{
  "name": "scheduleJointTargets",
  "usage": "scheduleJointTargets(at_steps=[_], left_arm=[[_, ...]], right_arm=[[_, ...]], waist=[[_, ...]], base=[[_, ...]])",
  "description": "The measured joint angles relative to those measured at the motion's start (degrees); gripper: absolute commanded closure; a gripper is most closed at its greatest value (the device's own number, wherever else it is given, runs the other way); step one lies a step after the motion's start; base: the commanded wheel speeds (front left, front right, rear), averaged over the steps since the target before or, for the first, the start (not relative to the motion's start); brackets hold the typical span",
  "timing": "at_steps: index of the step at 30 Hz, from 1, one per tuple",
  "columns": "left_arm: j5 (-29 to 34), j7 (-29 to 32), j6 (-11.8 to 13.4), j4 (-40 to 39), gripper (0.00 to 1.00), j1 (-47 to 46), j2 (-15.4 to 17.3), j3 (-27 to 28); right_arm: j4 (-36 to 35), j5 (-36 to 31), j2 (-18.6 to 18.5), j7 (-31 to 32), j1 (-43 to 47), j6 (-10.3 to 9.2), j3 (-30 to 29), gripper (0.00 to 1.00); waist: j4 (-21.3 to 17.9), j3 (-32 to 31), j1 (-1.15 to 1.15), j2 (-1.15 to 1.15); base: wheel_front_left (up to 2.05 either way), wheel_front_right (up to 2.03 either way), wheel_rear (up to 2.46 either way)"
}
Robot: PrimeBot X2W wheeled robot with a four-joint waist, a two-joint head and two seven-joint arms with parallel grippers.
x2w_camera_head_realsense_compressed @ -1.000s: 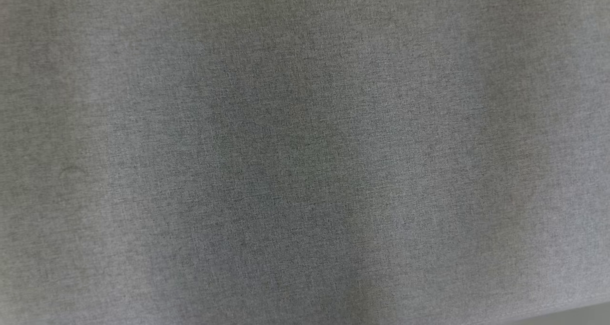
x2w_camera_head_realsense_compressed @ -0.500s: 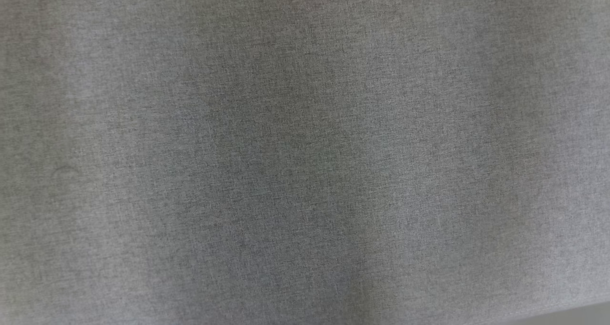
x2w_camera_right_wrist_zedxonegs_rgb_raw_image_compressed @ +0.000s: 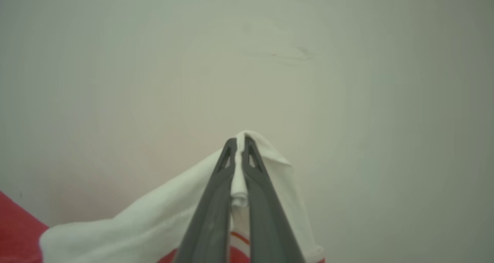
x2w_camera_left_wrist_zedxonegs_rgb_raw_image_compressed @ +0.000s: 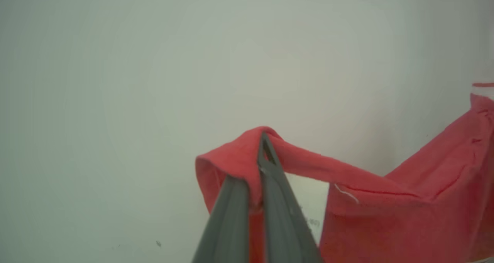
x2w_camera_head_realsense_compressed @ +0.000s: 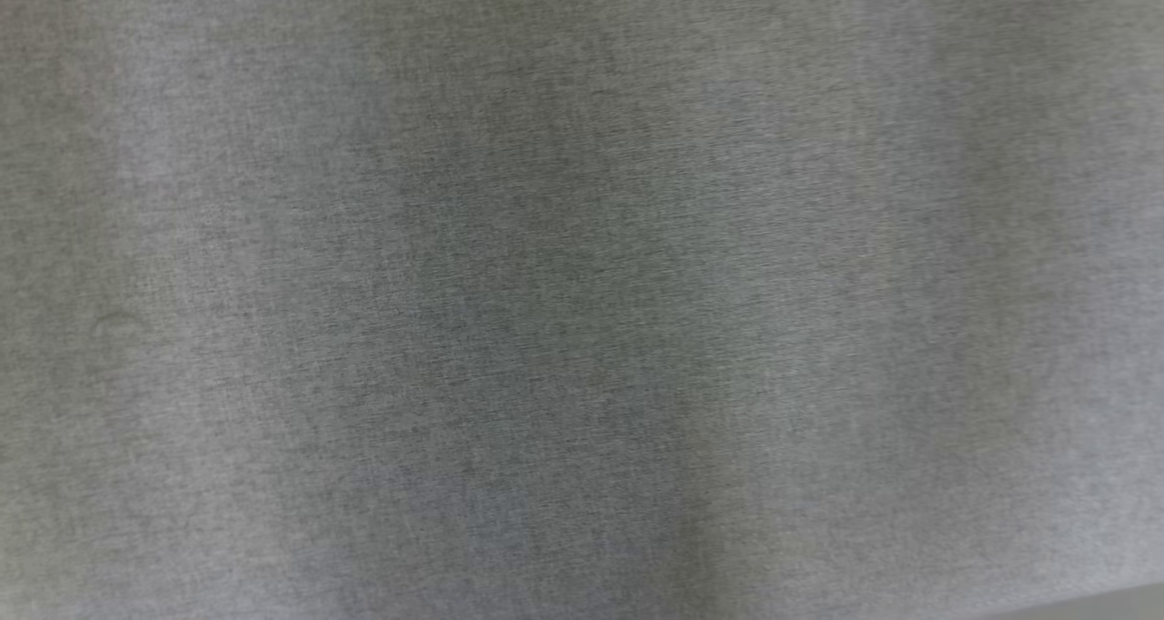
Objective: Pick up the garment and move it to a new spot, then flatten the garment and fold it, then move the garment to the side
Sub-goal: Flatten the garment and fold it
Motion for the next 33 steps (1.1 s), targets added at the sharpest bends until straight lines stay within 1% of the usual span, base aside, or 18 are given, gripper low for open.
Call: scheduleJointTargets(at_steps=[2, 4, 5, 8, 11, 15, 18, 20, 22, 23, 24, 26, 27, 30, 33], left_arm=[[-0.3, -0.8, 0.0, -1.1, 1.00, 0.6, -0.1, -0.9], [-1.6, -1.6, 0.0, -3.3, 1.00, 3.4, 0.5, -1.9], [-1.6, -1.6, 0.0, -3.3, 1.00, 3.4, 0.5, -1.9], [-3.2, -2.4, 0.0, -6.5, 1.00, 7.0, 2.6, -1.7], [-3.6, -2.5, 0.0, -10.0, 1.00, 13.6, 5.3, -1.5], [-5.4, -2.7, 3.2, -18.3, 1.00, 25.5, 8.9, 1.6], [-5.0, -2.7, 7.4, -27.5, 1.00, 37.5, 11.7, 3.7], [-5.7, -2.7, 10.2, -33.8, 1.00, 46.1, 13.1, 6.1], [-5.9, -2.7, 13.1, -39.8, 1.00, 54.6, 14.1, 8.2], [-6.1, -2.8, 14.1, -42.1, 1.00, 58.5, 14.9, 8.9], [-6.1, -2.8, 15.8, -44.7, 1.00, 62.3, 15.5, 10.3], [-6.2, -2.8, 17.2, -49.0, 1.00, 69.3, 16.4, 11.5], [-6.2, -2.8, 18.4, -50.8, 1.00, 72.8, 16.3, 12.1], [-5.5, -2.8, 20.5, -54.9, 1.00, 81.5, 15.2, 13.7], [-4.7, -2.8, 21.1, -57.1, 1.00, 89.0, 13.2, 15.6]], right_arm=[[-1.8, 0.9, -0.5, -0.3, 0.9, 0.00, 1.4, 1.00], [-5.9, 3.6, -2.8, -0.8, 3.9, 0.00, 3.0, 1.00], [-5.9, 3.6, -2.8, -0.8, 3.9, 0.00, 3.0, 1.00], [-10.8, 7.0, -5.8, -1.7, 8.6, 0.00, 4.1, 1.00], [-15.8, 10.4, -8.0, -3.0, 15.5, 0.00, 5.1, 1.00], [-21.9, 14.2, -9.9, -4.8, 27.1, 0.00, 5.8, 1.00], [-26.5, 15.3, -11.6, -6.0, 36.7, 0.01, 5.3, 1.00], [-29.3, 15.6, -12.7, -6.5, 43.6, 0.02, 4.4, 1.00], [-31.8, 16.1, -13.4, -6.5, 50.3, 0.05, 2.6, 1.00], [-33.1, 16.5, -13.4, -6.7, 53.5, 0.05, 1.5, 1.00], [-34.1, 16.6, -13.5, -6.7, 56.6, 0.05, 0.3, 1.00], [-36.2, 16.7, -13.2, -6.7, 63.2, 0.05, -2.3, 1.00], [-37.2, 16.4, -13.0, -6.8, 66.3, 0.07, -3.3, 1.00], [-39.0, 16.3, -11.9, -6.8, 75.7, 0.07, -7.5, 1.00], [-40.6, 16.0, -10.2, -6.8, 84.3, 0.07, -11.1, 1.00]], waist=[[0.4, 0.2, 0.00, 0.00], [1.2, 0.5, 0.00, 0.00], [1.2, 0.5, 0.00, 0.00], [1.3, 0.9, 0.00, 0.00], [0.9, 0.8, 0.00, 0.00], [-0.3, -0.1, 0.00, 0.00], [-0.8, -1.5, 0.00, 0.00], [-1.0, -2.8, 0.00, 0.00], [-1.2, -4.1, -0.01, 0.00], [-1.4, -4.8, 0.00, 0.00], [-1.5, -5.5, -0.01, -0.01], [-1.8, -6.9, -0.01, -0.02], [-1.9, -7.6, -0.01, -0.02], [-2.2, -9.7, -0.01, -0.02], [-2.2, -12.0, -0.01, -0.02]], base=[[0.00, 0.00, 0.00], [0.00, 0.00, 0.00], [0.00, 0.00, 0.00], [0.00, 0.00, 0.00], [0.00, 0.00, 0.00], [0.00, 0.00, 0.00], [0.00, 0.00, 0.00], [0.00, 0.00, 0.00], [0.00, 0.00, 0.00], [0.00, 0.00, 0.00], [0.00, 0.00, 0.00], [0.00, 0.00, 0.00], [0.00, 0.00, 0.00], [0.00, 0.00, 0.00], [0.00, 0.00, 0.00]])
